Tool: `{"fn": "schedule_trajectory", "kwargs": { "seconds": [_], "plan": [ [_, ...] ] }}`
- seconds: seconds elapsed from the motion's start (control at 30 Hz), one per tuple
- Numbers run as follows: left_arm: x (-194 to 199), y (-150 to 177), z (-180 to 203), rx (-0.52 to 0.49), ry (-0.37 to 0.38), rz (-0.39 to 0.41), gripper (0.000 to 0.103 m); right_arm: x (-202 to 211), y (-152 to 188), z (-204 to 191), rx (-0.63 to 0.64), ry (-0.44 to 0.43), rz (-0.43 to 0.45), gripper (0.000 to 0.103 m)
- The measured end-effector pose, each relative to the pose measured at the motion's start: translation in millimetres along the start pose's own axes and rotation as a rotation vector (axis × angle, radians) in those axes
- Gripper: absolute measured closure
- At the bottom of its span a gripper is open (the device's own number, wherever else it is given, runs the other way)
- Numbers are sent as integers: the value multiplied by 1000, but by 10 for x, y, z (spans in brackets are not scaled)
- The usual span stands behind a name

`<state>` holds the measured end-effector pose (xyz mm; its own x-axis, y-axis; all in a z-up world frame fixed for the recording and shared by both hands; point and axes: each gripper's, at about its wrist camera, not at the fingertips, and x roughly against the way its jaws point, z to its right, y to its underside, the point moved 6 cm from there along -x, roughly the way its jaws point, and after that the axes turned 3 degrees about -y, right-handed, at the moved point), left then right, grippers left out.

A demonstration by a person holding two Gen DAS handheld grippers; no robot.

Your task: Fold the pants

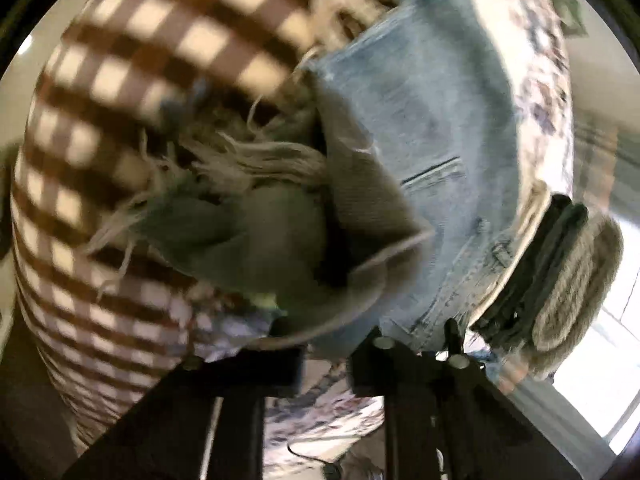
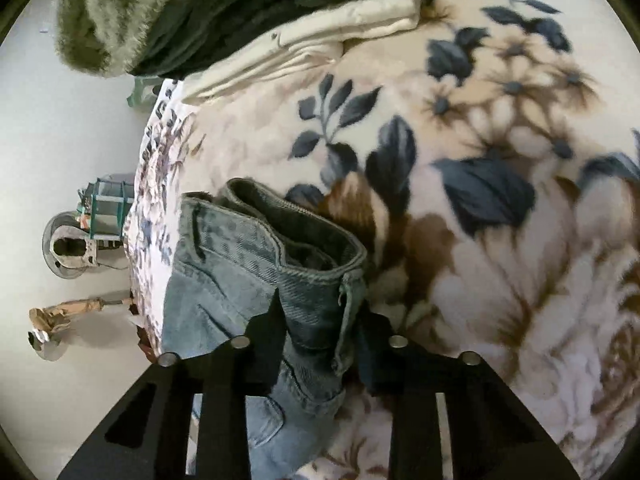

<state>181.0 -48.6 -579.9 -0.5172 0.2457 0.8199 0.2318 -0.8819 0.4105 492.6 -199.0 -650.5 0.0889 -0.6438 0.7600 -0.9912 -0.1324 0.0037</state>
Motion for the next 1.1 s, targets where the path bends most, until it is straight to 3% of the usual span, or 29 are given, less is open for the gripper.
{"fn": "schedule_trajectory", "kwargs": {
  "seconds": [0.23, 0.4, 0.5, 0.53, 0.57, 0.6, 0.63, 0.67, 0.73, 1.0, 1.1],
  "plan": [
    [397, -197, -62, -169, 4, 47, 97, 629, 610, 208, -150, -22, 61, 76],
    [452, -306, -290, -270, 3, 44, 97, 743, 1177, 475, -185, 29, 43, 76],
    [382, -303, -232, -301, 78, 29, 96, 673, 1292, 628, -199, 13, 18, 59],
    [377, -305, -232, -311, 92, 29, 94, 616, 1308, 659, -213, -23, -4, 44],
    [347, -304, -223, -323, 105, 25, 90, 565, 1315, 694, -216, -46, -13, 27],
    [295, -320, -216, -330, 116, 18, 85, 531, 1323, 705, -212, -59, -22, 21],
    [280, -339, -257, -328, 127, 13, 67, 474, 1325, 708, -199, -63, -37, 17],
    [236, -362, -269, -316, 139, 10, 43, 456, 1326, 708, -190, -64, -44, 17],
    [162, -409, -329, -278, 150, 11, 16, 386, 1312, 688, -170, -66, -48, 17],
    [16, -635, -409, -93, 161, 73, 15, 184, 1175, 635, -203, -118, -1, 17],
    [-7, -638, -316, -113, 114, 99, 16, 154, 1094, 661, -256, -140, 46, 17]
  ]
}}
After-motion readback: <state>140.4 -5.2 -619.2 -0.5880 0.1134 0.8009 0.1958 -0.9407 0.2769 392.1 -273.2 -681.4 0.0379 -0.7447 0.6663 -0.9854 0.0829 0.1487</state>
